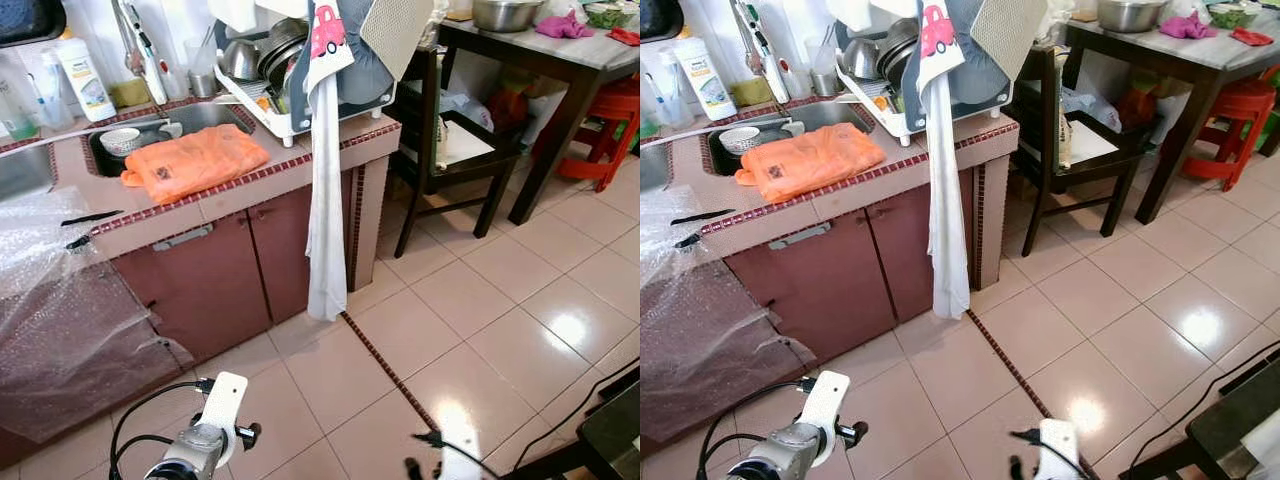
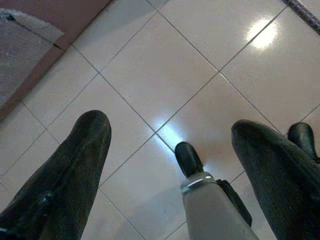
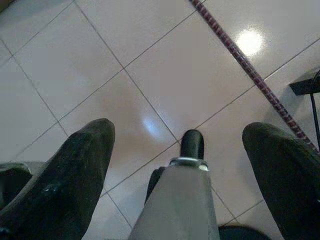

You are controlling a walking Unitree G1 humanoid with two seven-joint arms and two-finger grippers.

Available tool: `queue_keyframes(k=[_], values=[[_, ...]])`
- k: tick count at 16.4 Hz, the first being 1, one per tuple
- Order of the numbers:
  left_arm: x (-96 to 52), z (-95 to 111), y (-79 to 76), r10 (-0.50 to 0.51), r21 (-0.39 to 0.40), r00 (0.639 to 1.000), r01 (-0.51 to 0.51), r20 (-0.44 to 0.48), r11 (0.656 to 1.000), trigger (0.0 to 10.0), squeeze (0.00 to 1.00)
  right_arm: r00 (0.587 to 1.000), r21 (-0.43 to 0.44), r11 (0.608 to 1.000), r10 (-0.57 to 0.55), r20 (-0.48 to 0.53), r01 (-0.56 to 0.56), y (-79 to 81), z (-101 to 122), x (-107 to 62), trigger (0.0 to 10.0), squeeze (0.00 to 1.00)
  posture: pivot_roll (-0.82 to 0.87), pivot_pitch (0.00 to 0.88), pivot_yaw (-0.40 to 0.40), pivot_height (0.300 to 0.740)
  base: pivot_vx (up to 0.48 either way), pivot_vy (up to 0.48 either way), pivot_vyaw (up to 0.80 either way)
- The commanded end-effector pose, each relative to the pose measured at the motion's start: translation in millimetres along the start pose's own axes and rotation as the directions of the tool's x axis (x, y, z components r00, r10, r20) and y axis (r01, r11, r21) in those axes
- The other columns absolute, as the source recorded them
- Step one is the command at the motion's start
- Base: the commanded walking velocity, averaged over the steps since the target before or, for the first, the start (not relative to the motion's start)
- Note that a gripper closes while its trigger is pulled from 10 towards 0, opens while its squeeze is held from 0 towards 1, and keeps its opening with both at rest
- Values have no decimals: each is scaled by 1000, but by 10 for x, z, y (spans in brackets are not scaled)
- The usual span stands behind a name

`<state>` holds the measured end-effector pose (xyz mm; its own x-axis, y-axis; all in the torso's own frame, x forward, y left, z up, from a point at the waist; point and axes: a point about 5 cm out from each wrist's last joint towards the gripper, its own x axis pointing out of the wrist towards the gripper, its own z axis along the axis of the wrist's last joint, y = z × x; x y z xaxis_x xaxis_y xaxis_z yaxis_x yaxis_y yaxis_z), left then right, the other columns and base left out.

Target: Kitchen organization

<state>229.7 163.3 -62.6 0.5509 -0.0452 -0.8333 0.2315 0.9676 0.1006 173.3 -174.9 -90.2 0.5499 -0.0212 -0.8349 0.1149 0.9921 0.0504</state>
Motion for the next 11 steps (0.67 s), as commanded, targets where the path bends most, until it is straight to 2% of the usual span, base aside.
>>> queue_keyframes(k=[1,2,3,4,5,7,8,9,10,11], values=[[-9,7,86,38,-5,999,-38,20,999,10000,0,1000,-56,998,-12,24,13,-52,51,-1,10000,0,-28,0,58,740,0,0,0],[-12,12,101,40,-25,998,-39,38,999,10000,0,999,-57,998,-18,51,21,-66,99,2,10000,0,-28,0,58,740,0,0,0],[-18,57,136,66,17,995,-68,81,998,10000,0,995,4,1000,-17,100,17,-76,175,2,10000,0,-31,1,56,740,0,0,0],[-34,242,168,32,-15,982,-30,187,999,10000,0,976,-43,998,-35,216,45,-127,437,1,10000,0,-31,5,52,740,0,0,0],[-50,364,185,22,13,968,-26,250,1000,10000,0,962,-44,998,-41,268,55,-144,558,-6,10000,0,-31,4,51,740,0,0,0],[-104,644,244,-5,-59,926,30,377,998,10000,0,925,-66,995,-38,379,69,-210,792,-47,10000,0,-27,10,49,740,0,0,0],[-154,788,265,-55,-73,888,100,457,992,10000,0,899,-28,999,-2,438,16,-230,908,-82,10000,0,-28,14,48,740,0,0,0],[-233,897,271,-98,4,828,114,552,993,10000,0,871,-25,1000,16,492,-4,-244,990,-125,10000,0,-34,19,56,740,0,0,0],[-306,963,287,-122,40,778,123,616,992,10000,0,841,-58,998,41,540,-11,-248,1061,-177,10000,0,-35,23,62,740,0,0,0],[-415,998,338,-106,89,725,62,680,994,10000,0,800,-86,996,74,596,-29,-250,1145,-278,10000,0,-38,28,67,740,0,0,0]])
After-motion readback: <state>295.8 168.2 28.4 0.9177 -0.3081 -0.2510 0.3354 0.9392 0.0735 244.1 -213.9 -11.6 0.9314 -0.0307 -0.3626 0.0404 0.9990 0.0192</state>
